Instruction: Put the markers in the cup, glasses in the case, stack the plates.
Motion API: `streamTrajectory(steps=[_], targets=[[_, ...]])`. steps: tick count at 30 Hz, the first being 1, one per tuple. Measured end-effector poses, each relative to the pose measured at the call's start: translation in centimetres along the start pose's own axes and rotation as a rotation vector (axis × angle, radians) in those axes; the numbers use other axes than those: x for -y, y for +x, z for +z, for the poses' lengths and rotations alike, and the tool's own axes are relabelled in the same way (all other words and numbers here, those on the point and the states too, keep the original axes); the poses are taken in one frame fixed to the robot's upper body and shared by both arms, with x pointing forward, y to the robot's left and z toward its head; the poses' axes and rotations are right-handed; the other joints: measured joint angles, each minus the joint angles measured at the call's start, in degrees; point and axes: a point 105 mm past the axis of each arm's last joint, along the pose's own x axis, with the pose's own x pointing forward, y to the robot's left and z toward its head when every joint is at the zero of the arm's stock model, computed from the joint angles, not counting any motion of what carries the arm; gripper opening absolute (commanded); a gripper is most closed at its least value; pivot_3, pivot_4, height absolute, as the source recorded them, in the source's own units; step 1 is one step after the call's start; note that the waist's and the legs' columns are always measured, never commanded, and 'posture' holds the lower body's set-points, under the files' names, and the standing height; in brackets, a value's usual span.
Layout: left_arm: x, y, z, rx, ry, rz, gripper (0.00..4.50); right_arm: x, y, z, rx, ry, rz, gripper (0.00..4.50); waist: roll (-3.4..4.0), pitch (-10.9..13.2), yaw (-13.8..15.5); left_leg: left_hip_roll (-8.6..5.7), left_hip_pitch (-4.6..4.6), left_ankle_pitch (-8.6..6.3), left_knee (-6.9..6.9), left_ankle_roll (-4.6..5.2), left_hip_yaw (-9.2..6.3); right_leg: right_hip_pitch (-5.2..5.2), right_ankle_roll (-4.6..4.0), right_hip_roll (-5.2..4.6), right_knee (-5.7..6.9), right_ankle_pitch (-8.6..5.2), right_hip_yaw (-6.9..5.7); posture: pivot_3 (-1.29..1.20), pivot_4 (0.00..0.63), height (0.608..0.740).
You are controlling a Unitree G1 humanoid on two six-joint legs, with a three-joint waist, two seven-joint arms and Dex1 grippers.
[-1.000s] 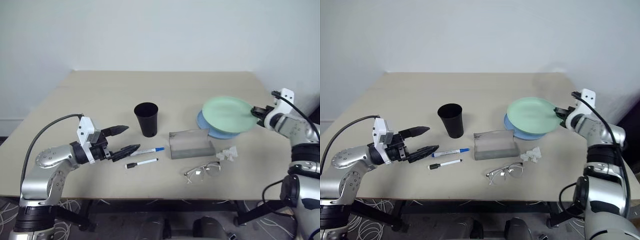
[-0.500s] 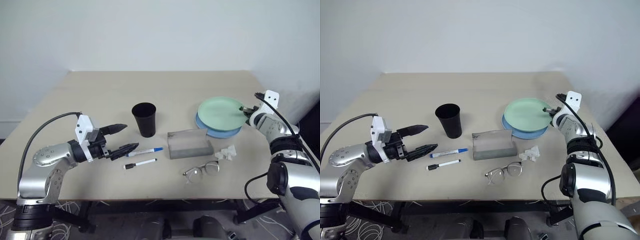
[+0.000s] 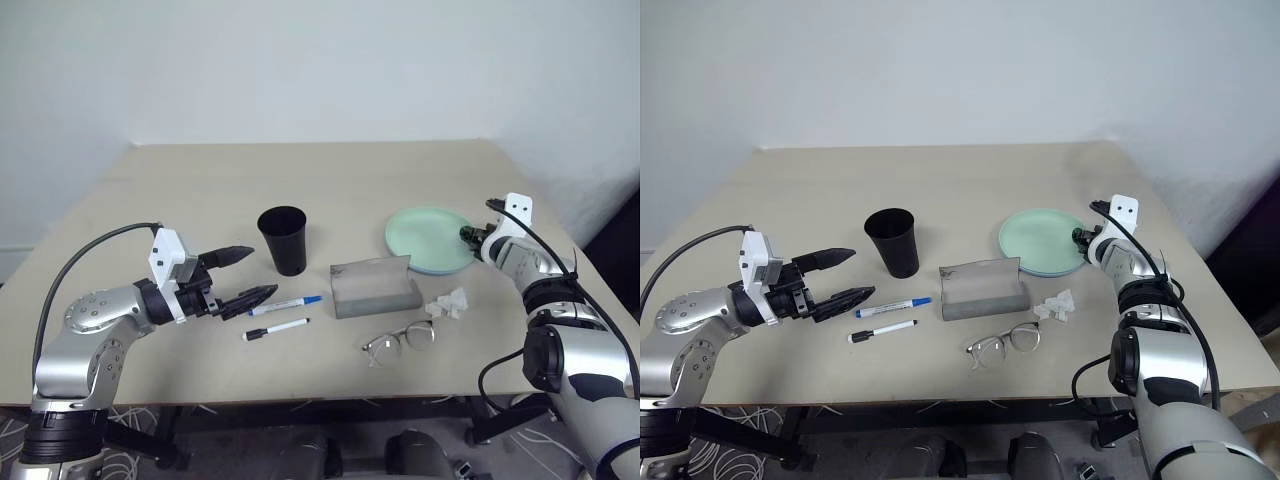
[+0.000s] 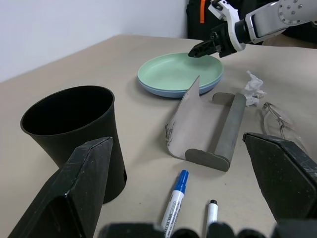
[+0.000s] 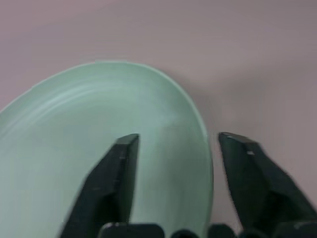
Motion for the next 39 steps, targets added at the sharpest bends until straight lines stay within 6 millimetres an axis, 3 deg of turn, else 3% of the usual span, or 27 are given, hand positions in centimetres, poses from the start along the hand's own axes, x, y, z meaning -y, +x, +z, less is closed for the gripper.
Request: streamTrajectory(steps=[2, 6, 9, 12, 17, 22, 28, 36, 39], targets=[[0.0, 0.0, 0.0, 0.000, -0.002, 0.003, 4.50, 0.5, -0.7, 1.4, 0.025, -0.049, 0.027, 4.46, 0.01, 0.01, 0.05, 0.00, 0.00, 0.00, -0.01, 0.00, 0.00, -0.01, 0.00, -0.01, -0.02, 0.00, 0.01, 0.00, 0.000, 0.704], [0.0, 0.0, 0.0, 0.001, -0.003, 0.008, 4.50, 1.2, -2.9, 4.8, 0.077, -0.162, 0.115, 4.46, 0.00, 0.00, 0.02, 0.03, 0.00, 0.00, -0.05, 0.01, 0.00, -0.02, 0.00, -0.06, -0.04, -0.01, 0.02, 0.00, 0.000, 0.704], [0.1, -0.1, -0.2, -0.001, -0.006, 0.010, 4.50, 1.6, -5.1, 5.1, 0.038, -0.267, 0.202, 4.46, -0.01, 0.00, 0.15, 0.09, 0.00, -0.02, -0.04, 0.02, -0.04, -0.02, 0.00, -0.07, -0.10, -0.02, -0.05, 0.00, 0.000, 0.704], [0.1, -0.2, -0.4, -0.005, -0.014, 0.015, 4.50, 1.1, -7.1, 3.9, -0.030, -0.358, 0.311, 4.46, -0.01, 0.00, 0.15, 0.12, -0.01, -0.06, -0.02, 0.10, -0.05, -0.03, 0.00, -0.11, -0.11, -0.01, -0.06, 0.00, 0.000, 0.704], [0.2, -0.2, -0.5, -0.008, -0.024, 0.018, 4.50, -1.7, -9.9, 1.6, -0.118, -0.448, 0.531, 4.46, -0.03, 0.01, 0.18, 0.35, 0.00, -0.24, 0.06, 0.39, -0.05, -0.03, -0.12, -0.22, -0.16, 0.06, -0.24, 0.00, 0.000, 0.704], [0.2, -0.1, -0.6, -0.007, -0.032, 0.022, 4.50, -3.8, -11.2, -1.4, -0.202, -0.473, 0.672, 4.46, -0.06, 0.02, 0.22, 0.47, 0.02, -0.24, 0.14, 0.39, -0.07, -0.03, -0.20, -0.22, -0.17, 0.12, -0.40, 0.00, 0.000, 0.704], [0.2, 0.0, -0.7, -0.001, -0.038, 0.025, 4.50, -5.0, -11.4, -4.4, -0.293, -0.524, 0.741, 4.46, -0.13, 0.03, 0.25, 0.48, 0.01, -0.25, 0.19, 0.40, -0.07, -0.03, -0.20, -0.27, -0.22, 0.14, -0.43, 0.00, 0.000, 0.704], [0.2, 0.0, -0.7, -0.001, -0.038, 0.031, 4.50, -4.9, -10.3, -7.0, -0.331, -0.609, 0.737, 4.46, -0.21, 0.05, 0.44, 0.48, 0.00, -0.25, 0.19, 0.35, -0.07, -0.05, -0.19, -0.27, -0.24, 0.15, -0.46, 0.00, 0.000, 0.704], [0.2, -0.1, -0.7, -0.002, -0.039, 0.036, 4.50, -4.7, -9.9, -7.9, -0.345, -0.623, 0.736, 3.88, -0.20, 0.08, 0.59, 0.48, -0.01, -0.25, 0.19, 0.35, -0.05, -0.06, -0.19, -0.27, -0.24, 0.15, -0.44, 0.00, 0.000, 0.704]])
